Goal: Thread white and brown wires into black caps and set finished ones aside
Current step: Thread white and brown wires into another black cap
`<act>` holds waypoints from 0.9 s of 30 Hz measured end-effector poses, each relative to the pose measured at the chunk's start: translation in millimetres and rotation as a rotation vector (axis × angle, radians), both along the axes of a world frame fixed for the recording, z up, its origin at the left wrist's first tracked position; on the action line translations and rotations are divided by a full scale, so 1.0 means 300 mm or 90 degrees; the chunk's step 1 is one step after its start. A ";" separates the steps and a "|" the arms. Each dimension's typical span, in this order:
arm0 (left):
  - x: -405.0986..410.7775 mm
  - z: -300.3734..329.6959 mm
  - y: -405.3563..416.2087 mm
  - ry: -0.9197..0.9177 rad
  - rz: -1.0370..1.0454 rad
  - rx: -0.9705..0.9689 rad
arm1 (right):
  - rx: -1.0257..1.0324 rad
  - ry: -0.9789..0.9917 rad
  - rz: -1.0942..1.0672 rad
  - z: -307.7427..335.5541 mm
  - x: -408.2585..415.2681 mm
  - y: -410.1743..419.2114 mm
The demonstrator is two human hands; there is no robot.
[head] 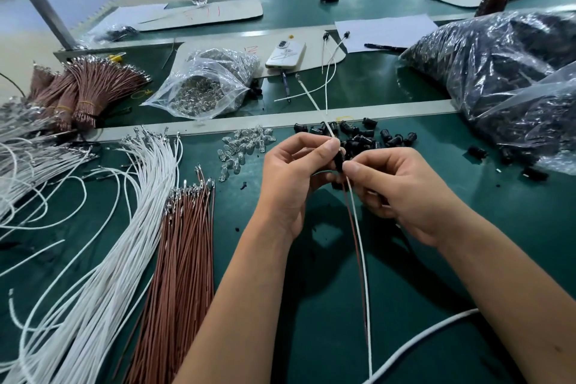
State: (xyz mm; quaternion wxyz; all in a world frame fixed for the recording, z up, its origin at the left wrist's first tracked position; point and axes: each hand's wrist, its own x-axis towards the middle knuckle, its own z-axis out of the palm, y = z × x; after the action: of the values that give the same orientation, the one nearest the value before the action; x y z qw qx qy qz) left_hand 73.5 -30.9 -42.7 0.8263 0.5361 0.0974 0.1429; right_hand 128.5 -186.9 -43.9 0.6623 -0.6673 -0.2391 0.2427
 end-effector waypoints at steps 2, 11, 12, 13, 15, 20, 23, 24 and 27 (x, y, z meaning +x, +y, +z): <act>0.002 -0.001 0.000 0.004 0.011 0.018 | -0.011 -0.012 0.014 -0.001 0.003 -0.003; -0.009 0.007 0.007 -0.021 0.029 -0.002 | -0.057 -0.044 0.073 -0.008 -0.007 -0.008; -0.009 0.009 0.006 -0.018 0.033 -0.001 | -0.057 -0.043 0.076 -0.008 -0.007 -0.008; -0.008 0.010 0.007 -0.014 0.042 0.002 | -0.058 -0.041 0.082 -0.009 -0.007 -0.008; -0.005 0.008 0.013 -0.002 0.064 0.004 | -0.066 -0.038 0.102 -0.012 -0.006 -0.008; -0.004 0.008 0.026 -0.002 0.099 -0.016 | -0.128 -0.062 0.146 -0.012 -0.010 -0.011; -0.005 0.018 0.029 -0.004 0.116 -0.029 | -0.172 -0.098 0.181 -0.010 -0.012 -0.014; -0.005 0.020 0.030 -0.003 0.125 -0.033 | -0.181 -0.110 0.188 -0.009 -0.012 -0.015; -0.006 0.024 0.034 -0.007 0.140 -0.047 | -0.197 -0.134 0.188 -0.010 -0.011 -0.014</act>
State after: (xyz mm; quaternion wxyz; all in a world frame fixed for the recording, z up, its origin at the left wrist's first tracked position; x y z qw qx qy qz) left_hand 71.6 -20.7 -35.5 0.8253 0.4904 0.1564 0.2320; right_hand 125.3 -191.3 -47.0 0.4811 -0.7400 -0.3617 0.3000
